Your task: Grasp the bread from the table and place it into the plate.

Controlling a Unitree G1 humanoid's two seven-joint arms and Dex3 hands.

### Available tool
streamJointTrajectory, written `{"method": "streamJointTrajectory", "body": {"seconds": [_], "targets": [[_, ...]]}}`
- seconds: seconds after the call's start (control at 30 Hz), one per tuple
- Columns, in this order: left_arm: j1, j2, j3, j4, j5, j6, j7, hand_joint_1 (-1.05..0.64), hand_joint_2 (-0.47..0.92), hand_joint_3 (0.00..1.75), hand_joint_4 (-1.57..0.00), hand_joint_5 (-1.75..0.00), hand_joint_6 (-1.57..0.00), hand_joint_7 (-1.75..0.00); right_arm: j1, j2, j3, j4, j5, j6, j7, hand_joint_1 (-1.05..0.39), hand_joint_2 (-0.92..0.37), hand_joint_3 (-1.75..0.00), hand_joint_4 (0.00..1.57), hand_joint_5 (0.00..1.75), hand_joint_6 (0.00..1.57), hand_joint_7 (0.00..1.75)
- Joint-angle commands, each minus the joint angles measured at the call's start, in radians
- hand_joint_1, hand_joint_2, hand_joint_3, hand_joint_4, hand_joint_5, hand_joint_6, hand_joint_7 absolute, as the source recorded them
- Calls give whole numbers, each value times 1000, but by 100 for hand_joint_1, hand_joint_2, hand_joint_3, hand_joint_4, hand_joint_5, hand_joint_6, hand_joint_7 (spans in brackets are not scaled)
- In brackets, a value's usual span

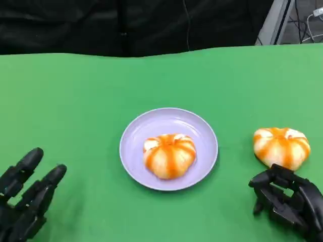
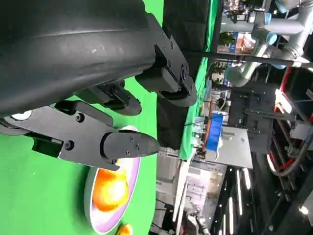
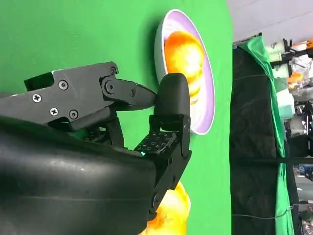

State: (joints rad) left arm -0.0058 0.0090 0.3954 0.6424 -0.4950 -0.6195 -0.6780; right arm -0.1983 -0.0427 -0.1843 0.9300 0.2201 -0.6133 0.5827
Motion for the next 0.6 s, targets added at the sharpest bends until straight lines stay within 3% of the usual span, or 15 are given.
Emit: {"method": "streamJointTrajectory", "body": {"seconds": [0.03, 0.6], "targets": [[-15, 38, -12, 63, 139, -150, 97, 9, 92, 49, -84, -4, -83, -7, 0, -15, -8, 2, 8, 0, -4, -23, -92, -49, 60, 175, 74, 108], [-29, 49, -35, 114, 152, -215, 132, 9, 92, 48, -89, -3, -89, -5, 1, -15, -8, 1, 7, 0, -6, -23, -92, -48, 61, 174, 75, 108]]}}
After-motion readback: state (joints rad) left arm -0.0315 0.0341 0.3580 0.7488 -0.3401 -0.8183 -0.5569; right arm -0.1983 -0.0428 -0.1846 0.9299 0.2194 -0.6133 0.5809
